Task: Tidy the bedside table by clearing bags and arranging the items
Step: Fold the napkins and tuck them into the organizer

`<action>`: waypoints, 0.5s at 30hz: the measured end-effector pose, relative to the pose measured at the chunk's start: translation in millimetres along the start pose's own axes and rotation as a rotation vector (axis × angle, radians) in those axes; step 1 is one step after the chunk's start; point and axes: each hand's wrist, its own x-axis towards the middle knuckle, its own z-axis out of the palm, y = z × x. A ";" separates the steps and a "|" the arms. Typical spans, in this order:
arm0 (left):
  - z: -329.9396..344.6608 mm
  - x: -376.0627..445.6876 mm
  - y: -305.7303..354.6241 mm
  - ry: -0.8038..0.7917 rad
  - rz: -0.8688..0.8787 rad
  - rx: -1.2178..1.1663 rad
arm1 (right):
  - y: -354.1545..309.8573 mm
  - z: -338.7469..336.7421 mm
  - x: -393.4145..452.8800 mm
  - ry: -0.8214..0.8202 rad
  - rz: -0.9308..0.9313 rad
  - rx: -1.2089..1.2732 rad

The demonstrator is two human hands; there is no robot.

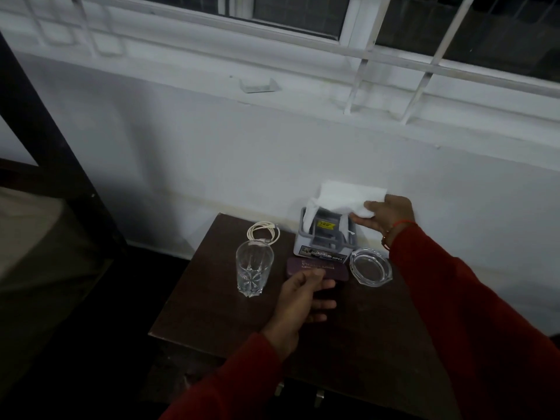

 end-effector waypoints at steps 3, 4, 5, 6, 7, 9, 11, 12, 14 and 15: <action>-0.8 0.3 0.1 -0.003 0.002 0.004 | 3.3 -9.5 7.3 0.131 -0.087 -0.286; -0.7 0.3 0.8 -0.001 0.003 0.006 | 3.7 -13.1 8.8 0.135 -0.122 -0.366; -0.7 0.4 1.1 0.003 0.001 0.007 | 3.7 -16.9 8.0 0.133 -0.139 -0.455; -0.2 0.3 1.3 0.005 -0.001 0.008 | 3.0 -20.6 8.9 0.120 -0.153 -0.540; 0.9 -0.2 1.3 0.006 -0.004 0.011 | 0.9 -24.2 8.2 0.113 -0.154 -0.584; 3.2 -1.4 1.3 0.002 -0.013 0.013 | 0.7 -36.8 13.7 0.121 -0.197 -0.720; 4.0 -1.8 1.1 -0.002 -0.018 0.015 | -5.2 -48.9 16.8 0.192 -0.245 -0.799; 3.9 -1.5 0.8 -0.002 -0.018 0.016 | -8.7 -54.1 13.2 0.220 -0.272 -0.794; 3.5 -0.7 0.0 -0.001 -0.012 0.017 | -16.0 -59.3 5.4 0.266 -0.347 -0.803; 3.3 -0.2 -0.6 -0.001 -0.010 0.017 | -18.8 -60.5 3.4 0.287 -0.393 -0.792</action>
